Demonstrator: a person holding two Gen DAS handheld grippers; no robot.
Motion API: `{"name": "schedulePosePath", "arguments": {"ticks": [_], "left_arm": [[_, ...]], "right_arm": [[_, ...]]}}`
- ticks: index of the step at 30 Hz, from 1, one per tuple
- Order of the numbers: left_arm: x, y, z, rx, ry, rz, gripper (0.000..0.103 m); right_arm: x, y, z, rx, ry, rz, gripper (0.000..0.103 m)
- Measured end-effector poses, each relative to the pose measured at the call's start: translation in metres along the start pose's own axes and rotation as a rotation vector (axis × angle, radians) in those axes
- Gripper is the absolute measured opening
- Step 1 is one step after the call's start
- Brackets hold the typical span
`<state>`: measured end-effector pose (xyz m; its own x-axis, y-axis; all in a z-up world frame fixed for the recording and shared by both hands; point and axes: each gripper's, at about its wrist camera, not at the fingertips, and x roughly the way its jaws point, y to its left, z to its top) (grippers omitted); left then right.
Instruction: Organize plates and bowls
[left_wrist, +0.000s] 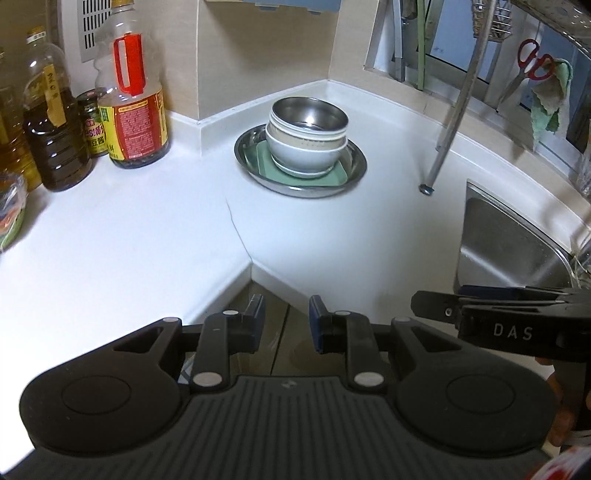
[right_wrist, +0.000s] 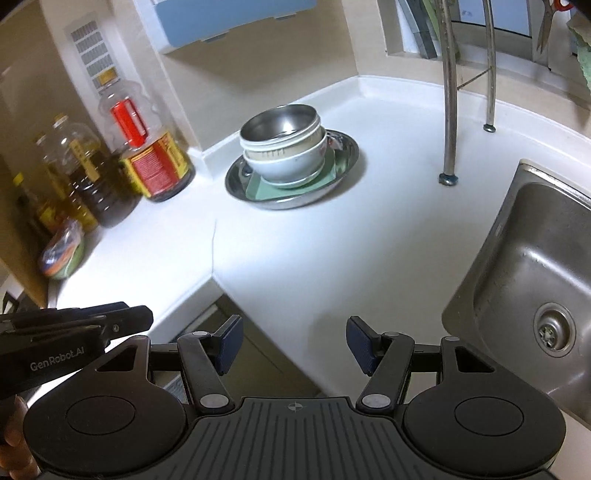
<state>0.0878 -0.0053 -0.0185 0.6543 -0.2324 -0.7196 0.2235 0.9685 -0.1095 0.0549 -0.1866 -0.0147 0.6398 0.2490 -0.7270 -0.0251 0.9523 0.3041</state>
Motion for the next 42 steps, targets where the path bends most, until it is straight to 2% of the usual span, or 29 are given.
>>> {"name": "schedulePosePath", "arguments": {"ticks": [8, 15, 42], "left_arm": [[-0.017, -0.016, -0.021, 0.005, 0.003, 0.008, 0.022], [-0.025, -0.023, -0.031, 0.011, 0.001, -0.015, 0.022], [-0.028, -0.021, -0.032, 0.020, 0.000, -0.037, 0.022]], "right_arm": [[-0.018, 0.003, -0.021, -0.030, 0.004, 0.016, 0.062], [-0.024, 0.002, -0.029, -0.031, 0.013, 0.006, 0.062], [-0.027, 0.006, -0.035, -0.030, 0.010, -0.015, 0.062]]}}
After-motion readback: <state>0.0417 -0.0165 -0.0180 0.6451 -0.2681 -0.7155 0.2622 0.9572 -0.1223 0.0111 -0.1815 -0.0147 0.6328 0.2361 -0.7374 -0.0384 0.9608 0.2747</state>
